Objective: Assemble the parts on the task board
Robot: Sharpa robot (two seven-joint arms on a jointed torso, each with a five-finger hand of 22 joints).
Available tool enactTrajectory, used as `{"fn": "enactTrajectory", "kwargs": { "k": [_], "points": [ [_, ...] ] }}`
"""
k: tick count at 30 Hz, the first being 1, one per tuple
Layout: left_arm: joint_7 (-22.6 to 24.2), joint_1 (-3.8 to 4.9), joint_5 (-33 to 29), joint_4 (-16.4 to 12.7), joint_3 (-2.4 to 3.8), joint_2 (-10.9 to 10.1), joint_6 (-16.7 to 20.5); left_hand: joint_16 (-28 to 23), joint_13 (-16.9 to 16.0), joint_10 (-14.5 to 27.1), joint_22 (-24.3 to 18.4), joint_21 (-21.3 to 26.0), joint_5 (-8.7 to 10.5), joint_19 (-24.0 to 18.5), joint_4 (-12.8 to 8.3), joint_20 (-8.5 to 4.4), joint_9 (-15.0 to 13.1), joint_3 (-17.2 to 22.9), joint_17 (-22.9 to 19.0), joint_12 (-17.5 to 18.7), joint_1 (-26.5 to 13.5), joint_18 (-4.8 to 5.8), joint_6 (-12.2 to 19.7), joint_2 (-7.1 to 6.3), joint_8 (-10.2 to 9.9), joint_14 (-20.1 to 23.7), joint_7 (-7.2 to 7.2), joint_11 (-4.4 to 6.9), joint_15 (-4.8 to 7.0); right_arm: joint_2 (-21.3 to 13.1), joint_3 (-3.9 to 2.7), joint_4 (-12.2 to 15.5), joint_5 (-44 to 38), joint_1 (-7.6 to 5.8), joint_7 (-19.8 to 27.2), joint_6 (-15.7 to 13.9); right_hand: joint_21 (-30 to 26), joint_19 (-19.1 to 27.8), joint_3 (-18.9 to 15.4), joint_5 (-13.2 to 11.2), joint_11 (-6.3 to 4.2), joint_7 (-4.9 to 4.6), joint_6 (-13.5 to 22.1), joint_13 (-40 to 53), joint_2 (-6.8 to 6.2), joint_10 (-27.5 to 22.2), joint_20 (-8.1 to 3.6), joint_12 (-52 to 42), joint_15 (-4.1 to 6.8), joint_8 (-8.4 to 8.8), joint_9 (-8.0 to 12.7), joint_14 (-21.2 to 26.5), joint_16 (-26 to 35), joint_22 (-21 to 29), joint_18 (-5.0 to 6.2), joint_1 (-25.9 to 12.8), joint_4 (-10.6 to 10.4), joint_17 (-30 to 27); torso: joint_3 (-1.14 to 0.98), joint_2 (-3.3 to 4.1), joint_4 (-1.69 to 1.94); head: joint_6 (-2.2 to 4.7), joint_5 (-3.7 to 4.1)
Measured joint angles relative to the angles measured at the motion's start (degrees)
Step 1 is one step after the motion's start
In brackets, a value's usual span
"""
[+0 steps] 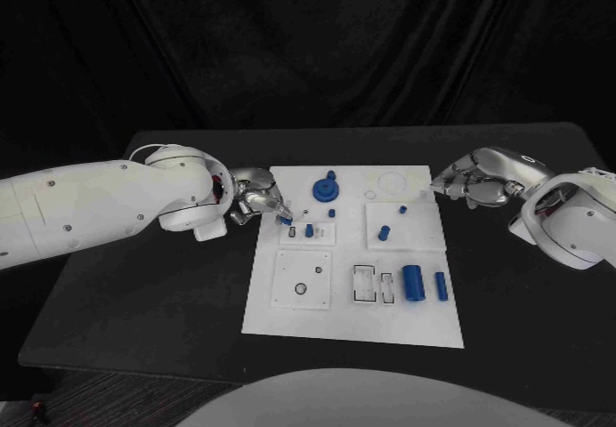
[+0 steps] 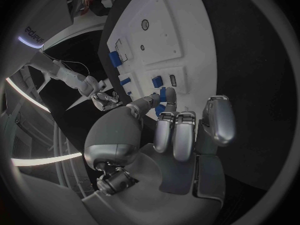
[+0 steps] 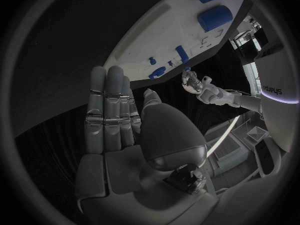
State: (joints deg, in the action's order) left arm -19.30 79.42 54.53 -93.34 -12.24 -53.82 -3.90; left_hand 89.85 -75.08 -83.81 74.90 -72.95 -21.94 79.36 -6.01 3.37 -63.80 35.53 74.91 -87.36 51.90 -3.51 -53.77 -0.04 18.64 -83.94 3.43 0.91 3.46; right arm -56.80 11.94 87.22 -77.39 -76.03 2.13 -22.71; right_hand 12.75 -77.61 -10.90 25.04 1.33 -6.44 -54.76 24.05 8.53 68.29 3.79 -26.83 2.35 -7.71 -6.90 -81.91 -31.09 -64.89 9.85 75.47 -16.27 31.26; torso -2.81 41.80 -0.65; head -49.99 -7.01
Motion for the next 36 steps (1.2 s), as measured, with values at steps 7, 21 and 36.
{"fn": "enactTrajectory", "kwargs": {
  "k": [7,21,36],
  "points": [
    [-0.05,-0.12,-0.01,0.24,0.0,0.23,-0.01,0.0,0.0,0.0,0.0,0.0,0.03,0.0,0.0,0.0,0.01,0.0,0.0,0.23,-0.29,0.0,0.16,0.15,0.0,0.0,-0.12,0.0,0.0,0.03,0.0,0.0,0.0,0.0,0.0,-0.01,0.0,0.0,0.0,0.0,0.0,0.0,0.0,0.0,0.0,0.0,0.0,0.0,0.0,0.0,0.0,0.0,0.0,0.0,0.0,0.0,0.0,0.0,-0.01,0.0,0.0,0.0,0.08],
    [-0.12,-0.28,-0.03,0.43,0.0,0.35,-0.08,0.0,0.0,0.0,0.0,0.0,0.15,0.0,-0.01,0.0,0.07,0.0,0.0,0.23,-0.37,-0.01,0.03,0.07,0.0,0.0,-0.25,0.0,0.0,0.02,0.0,0.0,0.0,0.0,0.0,-0.01,0.01,0.0,0.0,0.22,0.0,0.0,0.0,0.01,0.0,0.0,0.0,0.0,0.0,0.0,0.0,0.0,0.0,0.05,0.0,0.0,0.0,0.01,0.0,-0.01,0.0,0.0,-0.04],
    [-0.15,-1.28,-0.06,0.87,0.0,0.5,-0.2,0.0,0.0,0.0,0.0,0.0,0.26,0.0,0.06,0.0,0.11,0.25,0.0,0.23,-0.73,0.0,0.02,0.16,0.0,0.0,-0.22,0.0,0.0,-0.02,0.0,0.0,0.0,0.0,0.02,-0.05,0.01,0.0,0.0,0.22,0.0,0.0,0.0,-0.04,0.0,0.0,0.0,-0.01,0.0,0.0,0.0,0.0,0.25,0.05,0.0,0.0,0.0,-0.04,0.03,-0.02,-0.01,0.0,0.02]
  ]
}}
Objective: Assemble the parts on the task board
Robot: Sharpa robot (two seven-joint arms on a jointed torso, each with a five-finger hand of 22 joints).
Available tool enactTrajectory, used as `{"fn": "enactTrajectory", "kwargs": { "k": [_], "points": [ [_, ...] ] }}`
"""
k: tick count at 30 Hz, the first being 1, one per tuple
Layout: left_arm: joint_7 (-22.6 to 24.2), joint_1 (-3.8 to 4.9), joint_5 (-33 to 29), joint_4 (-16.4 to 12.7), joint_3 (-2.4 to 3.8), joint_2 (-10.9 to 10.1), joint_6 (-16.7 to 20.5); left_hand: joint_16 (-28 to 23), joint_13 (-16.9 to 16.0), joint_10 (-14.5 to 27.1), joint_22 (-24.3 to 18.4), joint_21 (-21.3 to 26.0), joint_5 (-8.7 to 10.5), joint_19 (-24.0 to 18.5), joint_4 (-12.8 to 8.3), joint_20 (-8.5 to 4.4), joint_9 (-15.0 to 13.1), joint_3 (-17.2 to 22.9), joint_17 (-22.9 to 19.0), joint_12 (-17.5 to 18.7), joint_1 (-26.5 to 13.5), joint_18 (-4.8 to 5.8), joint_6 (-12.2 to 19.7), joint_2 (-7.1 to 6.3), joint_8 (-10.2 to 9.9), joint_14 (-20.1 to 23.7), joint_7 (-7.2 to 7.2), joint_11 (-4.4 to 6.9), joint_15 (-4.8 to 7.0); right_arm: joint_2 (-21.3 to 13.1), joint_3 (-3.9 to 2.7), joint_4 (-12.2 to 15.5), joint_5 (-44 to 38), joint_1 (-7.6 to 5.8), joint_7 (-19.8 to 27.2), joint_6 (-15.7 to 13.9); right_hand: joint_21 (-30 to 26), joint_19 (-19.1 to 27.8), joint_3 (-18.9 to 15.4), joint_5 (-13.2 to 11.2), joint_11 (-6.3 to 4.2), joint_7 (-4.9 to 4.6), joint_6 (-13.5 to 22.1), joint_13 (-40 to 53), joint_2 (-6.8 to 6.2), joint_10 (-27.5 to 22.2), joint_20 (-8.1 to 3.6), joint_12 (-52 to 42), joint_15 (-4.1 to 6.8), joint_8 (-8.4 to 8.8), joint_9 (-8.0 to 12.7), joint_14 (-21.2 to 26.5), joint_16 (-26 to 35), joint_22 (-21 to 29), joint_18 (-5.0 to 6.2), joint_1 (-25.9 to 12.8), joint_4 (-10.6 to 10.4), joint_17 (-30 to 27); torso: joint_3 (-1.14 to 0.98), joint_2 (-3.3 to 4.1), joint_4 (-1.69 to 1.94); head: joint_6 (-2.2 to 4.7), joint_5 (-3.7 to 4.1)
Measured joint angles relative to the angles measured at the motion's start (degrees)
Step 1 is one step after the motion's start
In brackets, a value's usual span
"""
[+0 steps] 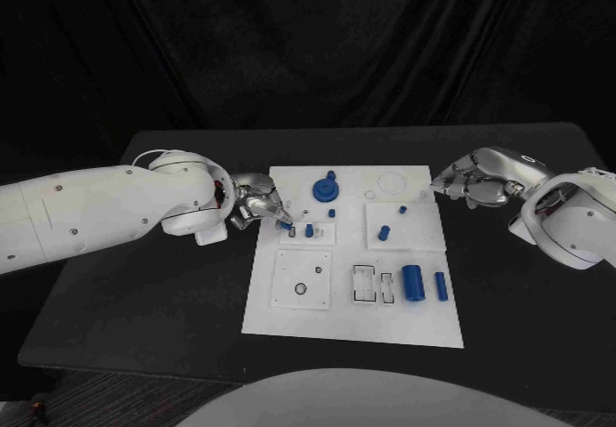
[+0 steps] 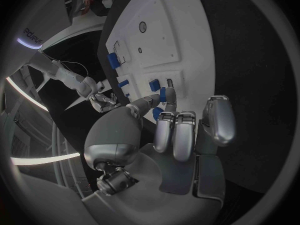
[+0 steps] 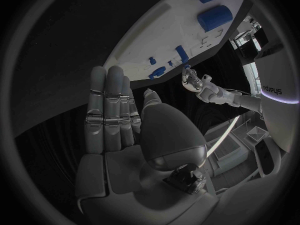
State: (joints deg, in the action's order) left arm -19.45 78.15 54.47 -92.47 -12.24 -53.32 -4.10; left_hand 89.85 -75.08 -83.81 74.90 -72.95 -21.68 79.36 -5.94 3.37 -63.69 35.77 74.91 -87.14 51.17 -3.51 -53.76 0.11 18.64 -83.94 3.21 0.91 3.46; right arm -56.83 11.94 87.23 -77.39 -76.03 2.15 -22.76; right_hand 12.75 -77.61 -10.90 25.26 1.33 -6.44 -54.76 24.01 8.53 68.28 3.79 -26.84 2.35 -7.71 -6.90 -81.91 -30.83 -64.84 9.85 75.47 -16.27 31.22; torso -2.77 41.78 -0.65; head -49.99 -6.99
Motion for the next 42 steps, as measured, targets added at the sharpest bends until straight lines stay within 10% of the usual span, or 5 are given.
{"fn": "enactTrajectory", "kwargs": {
  "k": [42],
  "points": [
    [0.17,-1.71,-0.05,2.23,0.0,1.61,0.05,0.0,0.0,0.0,0.0,0.28,0.32,0.0,0.0,0.0,0.04,-0.01,0.0,0.22,-0.35,0.0,-0.18,0.71,0.0,0.0,0.14,0.0,0.0,0.02,0.0,-0.05,0.16,0.05,0.04,-0.15,-0.23,0.0,0.0,0.38,0.0,0.0,0.0,-0.04,-0.24,0.0,0.0,0.22,0.0,0.0,0.0,0.0,0.0,0.13,0.0,0.24,0.0,-0.04,-0.02,0.02,-0.01,0.0,0.1]
  ]
}}
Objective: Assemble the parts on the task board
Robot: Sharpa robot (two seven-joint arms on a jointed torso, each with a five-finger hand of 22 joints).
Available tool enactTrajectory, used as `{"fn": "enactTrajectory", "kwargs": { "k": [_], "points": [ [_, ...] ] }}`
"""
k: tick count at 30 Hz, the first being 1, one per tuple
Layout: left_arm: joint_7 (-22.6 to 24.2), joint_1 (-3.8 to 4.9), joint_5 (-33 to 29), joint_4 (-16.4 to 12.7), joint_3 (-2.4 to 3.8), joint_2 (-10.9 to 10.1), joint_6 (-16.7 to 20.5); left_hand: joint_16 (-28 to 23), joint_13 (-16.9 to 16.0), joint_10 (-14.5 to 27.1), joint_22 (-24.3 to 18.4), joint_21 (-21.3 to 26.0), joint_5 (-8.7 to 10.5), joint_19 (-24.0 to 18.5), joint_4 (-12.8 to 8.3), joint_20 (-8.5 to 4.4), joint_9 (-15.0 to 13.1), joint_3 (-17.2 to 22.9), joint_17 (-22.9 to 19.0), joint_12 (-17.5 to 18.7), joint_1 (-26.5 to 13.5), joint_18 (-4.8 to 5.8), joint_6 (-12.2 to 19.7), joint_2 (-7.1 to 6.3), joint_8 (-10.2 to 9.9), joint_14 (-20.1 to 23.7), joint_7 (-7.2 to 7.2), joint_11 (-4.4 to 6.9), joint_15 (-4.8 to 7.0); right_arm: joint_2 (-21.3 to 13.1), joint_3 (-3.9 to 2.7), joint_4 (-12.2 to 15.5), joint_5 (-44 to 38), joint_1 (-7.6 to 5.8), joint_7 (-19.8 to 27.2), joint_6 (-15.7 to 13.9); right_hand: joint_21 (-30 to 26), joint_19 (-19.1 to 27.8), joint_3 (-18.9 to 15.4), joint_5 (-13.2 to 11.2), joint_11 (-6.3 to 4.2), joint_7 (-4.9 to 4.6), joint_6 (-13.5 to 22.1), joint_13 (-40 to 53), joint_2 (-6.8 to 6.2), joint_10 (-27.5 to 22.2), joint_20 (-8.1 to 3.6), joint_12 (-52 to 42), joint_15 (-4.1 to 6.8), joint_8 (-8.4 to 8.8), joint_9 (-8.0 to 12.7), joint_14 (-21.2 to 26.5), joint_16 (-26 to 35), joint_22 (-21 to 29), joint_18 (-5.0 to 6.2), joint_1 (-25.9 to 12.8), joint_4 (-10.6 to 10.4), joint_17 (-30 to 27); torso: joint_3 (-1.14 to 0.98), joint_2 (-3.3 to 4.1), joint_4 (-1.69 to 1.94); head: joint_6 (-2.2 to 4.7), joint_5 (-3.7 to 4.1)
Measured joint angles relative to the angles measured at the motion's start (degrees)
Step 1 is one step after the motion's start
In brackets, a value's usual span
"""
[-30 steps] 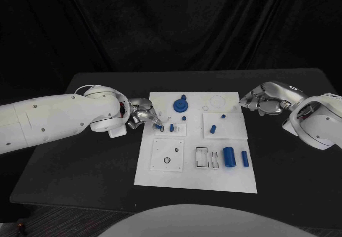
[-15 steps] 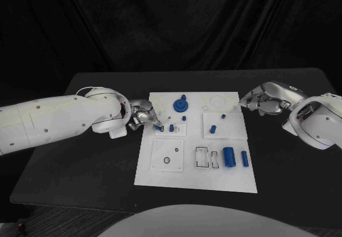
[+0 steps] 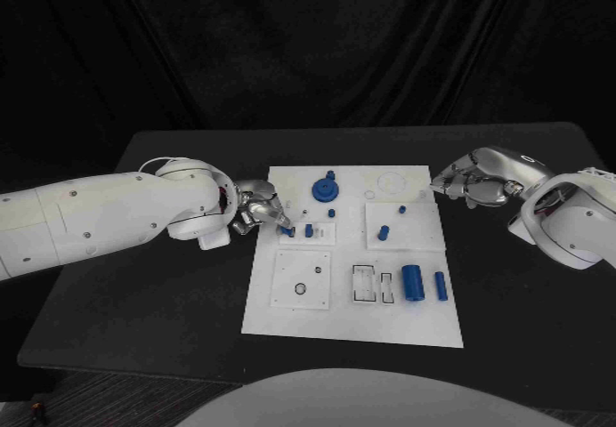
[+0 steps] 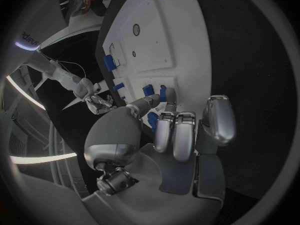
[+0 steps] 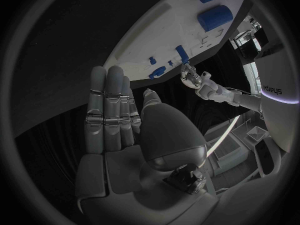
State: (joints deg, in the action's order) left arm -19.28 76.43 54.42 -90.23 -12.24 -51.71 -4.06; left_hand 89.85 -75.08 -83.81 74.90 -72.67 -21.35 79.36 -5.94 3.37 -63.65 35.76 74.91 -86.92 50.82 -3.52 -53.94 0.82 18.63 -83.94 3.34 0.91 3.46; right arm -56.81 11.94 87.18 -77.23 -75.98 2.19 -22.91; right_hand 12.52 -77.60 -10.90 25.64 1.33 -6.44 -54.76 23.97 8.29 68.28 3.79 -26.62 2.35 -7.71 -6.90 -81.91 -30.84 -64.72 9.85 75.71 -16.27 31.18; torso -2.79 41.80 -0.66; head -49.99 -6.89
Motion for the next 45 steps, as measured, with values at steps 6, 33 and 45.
{"fn": "enactTrajectory", "kwargs": {
  "k": [6,33,45],
  "points": [
    [0.06,-0.07,-0.02,0.18,0.02,0.2,0.01,0.0,0.0,0.0,0.0,0.0,0.0,0.0,0.66,0.0,0.0,-0.67,0.0,0.0,-0.02,0.0,0.1,-0.02,0.0,0.0,-0.1,0.0,0.0,0.03,0.0,-0.03,0.34,0.01,0.0,0.01,0.0,0.0,0.0,0.0,0.0,0.0,0.0,0.0,0.0,0.0,0.0,0.0,0.0,0.0,0.0,0.0,0.0,0.0,0.0,0.0,0.0,0.0,-0.02,0.0,0.01,0.0,-0.02],
    [0.16,-0.22,-0.12,0.39,0.17,0.27,-0.38,0.0,0.0,-0.19,0.0,1.74,8.92,-0.63,3.5,0.22,0.55,-7.97,0.0,0.66,2.81,0.01,1.75,2.01,-0.46,-0.08,0.12,-0.19,-0.34,-0.01,0.0,-0.14,0.93,0.05,-0.02,0.03,-0.56,-0.41,0.4,1.46,0.0,0.0,0.0,-0.17,-0.25,0.0,0.0,0.48,0.05,0.0,0.0,-0.36,0.45,0.3,0.0,1.1,0.07,-0.19,0.0,-0.01,0.02,0.0,-0.05],
    [0.09,-0.25,-0.12,0.59,0.16,0.23,-0.8,0.0,0.0,-0.19,0.0,2.03,16.05,-0.82,9.41,0.41,1.73,-17.49,0.0,0.66,1.39,0.01,1.49,0.59,-1.01,-0.01,0.36,-0.64,-0.83,0.01,0.0,-0.23,0.96,0.19,-0.04,0.04,-1.22,-0.61,1.46,4.53,0.0,0.0,0.0,-0.57,-0.76,0.0,-0.21,1.05,0.1,0.0,0.07,-0.72,1.14,0.6,-0.01,2.57,0.01,-0.3,0.01,-0.01,0.02,0.01,-0.1]
  ]
}}
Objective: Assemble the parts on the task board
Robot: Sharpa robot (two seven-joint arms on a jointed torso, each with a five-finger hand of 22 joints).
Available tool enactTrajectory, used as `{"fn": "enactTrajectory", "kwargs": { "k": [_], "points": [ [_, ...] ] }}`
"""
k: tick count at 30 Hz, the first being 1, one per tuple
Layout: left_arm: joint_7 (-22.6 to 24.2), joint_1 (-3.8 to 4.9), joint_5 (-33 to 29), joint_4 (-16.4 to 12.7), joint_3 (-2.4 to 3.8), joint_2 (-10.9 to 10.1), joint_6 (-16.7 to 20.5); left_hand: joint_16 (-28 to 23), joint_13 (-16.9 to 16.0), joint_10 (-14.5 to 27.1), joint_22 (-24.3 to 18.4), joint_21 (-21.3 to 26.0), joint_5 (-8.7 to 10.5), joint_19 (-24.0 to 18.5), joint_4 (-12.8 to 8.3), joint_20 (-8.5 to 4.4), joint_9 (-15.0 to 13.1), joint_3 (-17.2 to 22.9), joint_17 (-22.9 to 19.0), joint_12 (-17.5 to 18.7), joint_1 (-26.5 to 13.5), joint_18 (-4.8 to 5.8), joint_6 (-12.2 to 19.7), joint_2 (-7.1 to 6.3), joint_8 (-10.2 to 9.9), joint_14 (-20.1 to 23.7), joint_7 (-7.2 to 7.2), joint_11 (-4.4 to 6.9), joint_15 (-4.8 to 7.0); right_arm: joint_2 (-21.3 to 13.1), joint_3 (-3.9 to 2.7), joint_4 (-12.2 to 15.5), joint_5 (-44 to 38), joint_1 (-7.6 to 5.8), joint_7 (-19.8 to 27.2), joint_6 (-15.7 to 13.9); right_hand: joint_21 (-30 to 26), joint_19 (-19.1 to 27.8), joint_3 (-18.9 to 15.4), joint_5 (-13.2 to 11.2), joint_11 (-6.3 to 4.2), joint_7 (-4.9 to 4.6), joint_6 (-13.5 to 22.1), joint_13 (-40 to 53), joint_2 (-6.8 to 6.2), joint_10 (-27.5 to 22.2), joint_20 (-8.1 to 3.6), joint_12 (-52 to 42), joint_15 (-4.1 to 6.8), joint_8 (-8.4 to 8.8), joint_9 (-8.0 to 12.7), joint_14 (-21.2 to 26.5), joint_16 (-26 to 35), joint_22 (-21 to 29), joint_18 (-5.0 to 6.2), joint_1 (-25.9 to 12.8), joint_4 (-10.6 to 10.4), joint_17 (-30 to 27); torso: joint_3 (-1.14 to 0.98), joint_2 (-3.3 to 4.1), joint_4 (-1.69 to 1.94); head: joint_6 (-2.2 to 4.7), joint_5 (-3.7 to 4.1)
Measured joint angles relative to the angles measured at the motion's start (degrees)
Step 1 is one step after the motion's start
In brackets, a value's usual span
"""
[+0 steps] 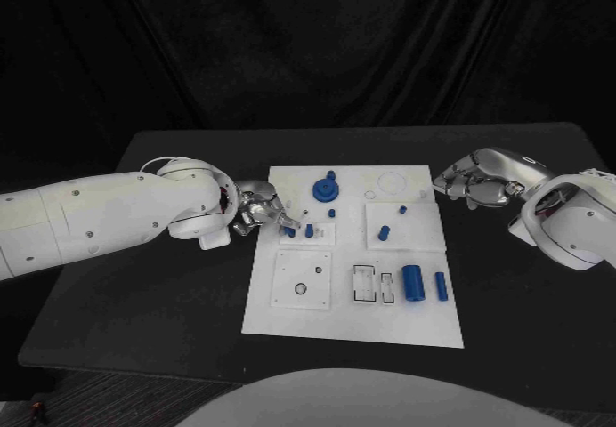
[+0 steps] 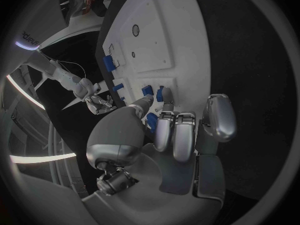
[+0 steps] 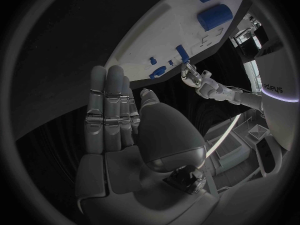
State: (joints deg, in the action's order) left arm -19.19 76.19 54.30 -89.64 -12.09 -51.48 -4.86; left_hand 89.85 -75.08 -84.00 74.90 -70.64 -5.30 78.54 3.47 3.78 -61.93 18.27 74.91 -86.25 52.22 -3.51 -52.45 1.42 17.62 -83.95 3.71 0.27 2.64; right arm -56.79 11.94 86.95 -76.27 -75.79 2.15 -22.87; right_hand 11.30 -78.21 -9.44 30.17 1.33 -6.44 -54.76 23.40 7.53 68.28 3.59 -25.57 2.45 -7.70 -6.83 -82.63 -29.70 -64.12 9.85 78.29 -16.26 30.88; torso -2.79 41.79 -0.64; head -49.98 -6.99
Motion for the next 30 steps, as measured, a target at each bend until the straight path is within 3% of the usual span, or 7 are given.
{"fn": "enactTrajectory", "kwargs": {
  "k": [8,13,17,20,30],
  "points": [
    [0.03,0.0,0.0,0.04,0.02,-0.06,-0.21,0.0,0.0,-0.02,0.0,0.0,1.69,-0.19,4.13,0.19,0.17,-4.76,0.0,0.0,-2.56,0.0,-0.38,0.36,0.0,0.0,0.38,-0.38,0.01,0.0,0.0,-0.03,0.02,0.03,-0.02,0.01,0.0,-0.2,0.54,1.29,0.21,0.0,0.0,-0.13,-0.14,0.21,0.2,0.28,0.0,0.0,0.05,0.0,0.04,0.09,0.0,0.6,0.04,-0.05,0.0,0.0,-0.01,-0.01,-0.01],
    [0.06,-0.04,0.0,0.05,-0.01,-0.09,-0.25,0.0,0.0,-0.02,0.0,0.0,1.99,-0.19,7.0,0.19,-0.7,-8.11,0.0,0.0,-4.07,0.0,-0.6,0.36,1.32,0.0,0.16,-0.37,0.01,0.0,0.0,-0.04,0.02,0.05,-0.04,0.01,-0.21,-0.2,1.07,2.21,0.21,0.0,0.0,-0.26,-0.13,0.21,0.2,0.5,0.0,0.0,0.11,0.0,0.39,0.15,0.0,1.04,-0.01,-0.04,0.0,0.0,-0.01,-0.01,-0.02],
    [0.3,-0.11,0.0,-0.04,-0.07,-0.2,-0.2,0.0,0.0,-0.02,0.0,0.0,2.23,-0.19,9.82,0.19,-1.49,-10.93,0.0,0.0,-5.27,0.0,-0.79,1.57,2.57,0.0,-0.03,-0.38,0.01,0.01,0.0,-0.06,0.03,0.06,-0.06,0.01,-0.22,-0.41,1.24,2.57,0.21,0.0,0.0,-0.31,-0.19,0.21,0.0,0.73,0.0,0.0,0.11,0.0,0.39,0.14,0.0,1.43,0.14,-0.04,0.0,0.01,-0.01,-0.01,-0.02],
    [0.8,-0.13,0.0,-0.09,-0.11,-0.25,-0.13,0.0,0.0,-0.02,0.0,-0.01,2.06,-0.19,11.61,0.2,-1.81,-12.37,0.0,0.0,-5.34,0.0,-0.79,1.64,2.83,0.0,-0.02,-0.38,0.01,0.01,0.0,-0.07,0.03,0.06,-0.07,0.01,-0.44,-0.41,1.39,2.57,0.21,0.0,0.0,-0.31,-0.13,0.21,0.0,0.73,0.0,0.0,0.1,0.0,0.39,0.14,0.0,1.49,0.29,-0.04,0.0,0.01,-0.01,-0.01,0.03],
    [2.94,-0.17,0.0,-0.48,-0.14,-0.35,0.28,0.0,0.0,-0.02,0.0,-0.28,1.09,-0.19,12.51,0.2,-1.83,-13.27,0.0,-0.24,-5.15,0.0,-0.78,1.83,2.84,0.0,-0.02,-0.38,0.01,0.0,0.0,-0.08,0.04,0.07,-0.14,0.01,-0.44,-0.41,1.55,2.57,-0.01,0.0,0.0,-0.38,-0.37,0.42,0.0,0.73,0.0,0.21,0.1,0.0,0.39,0.14,0.0,1.73,0.13,-0.04,-0.01,0.01,-0.01,-0.01,0.04]
  ]
}}
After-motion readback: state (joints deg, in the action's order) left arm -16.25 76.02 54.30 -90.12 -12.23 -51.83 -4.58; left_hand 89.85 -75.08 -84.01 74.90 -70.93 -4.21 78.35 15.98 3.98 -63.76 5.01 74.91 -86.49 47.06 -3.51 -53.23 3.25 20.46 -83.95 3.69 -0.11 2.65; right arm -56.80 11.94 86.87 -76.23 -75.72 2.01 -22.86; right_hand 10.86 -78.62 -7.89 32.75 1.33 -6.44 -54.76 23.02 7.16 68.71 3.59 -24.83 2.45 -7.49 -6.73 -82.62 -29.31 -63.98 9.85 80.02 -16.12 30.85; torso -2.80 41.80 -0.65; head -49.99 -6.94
